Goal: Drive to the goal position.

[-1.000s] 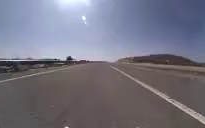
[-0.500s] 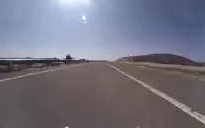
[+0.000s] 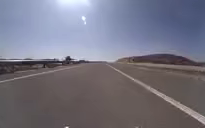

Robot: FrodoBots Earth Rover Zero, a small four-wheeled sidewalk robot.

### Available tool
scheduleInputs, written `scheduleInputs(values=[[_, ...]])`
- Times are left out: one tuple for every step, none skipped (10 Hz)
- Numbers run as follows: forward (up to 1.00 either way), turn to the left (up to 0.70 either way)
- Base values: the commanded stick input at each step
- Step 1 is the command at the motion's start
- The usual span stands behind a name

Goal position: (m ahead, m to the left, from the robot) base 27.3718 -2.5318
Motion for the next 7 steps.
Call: scheduleInputs(values=[[1.00, 0.27], [1.00, 0.27], [1.00, 0.00], [1.00, 0.00], [1.00, 0.00], [1.00, 0.00], [1.00, 0.00]])
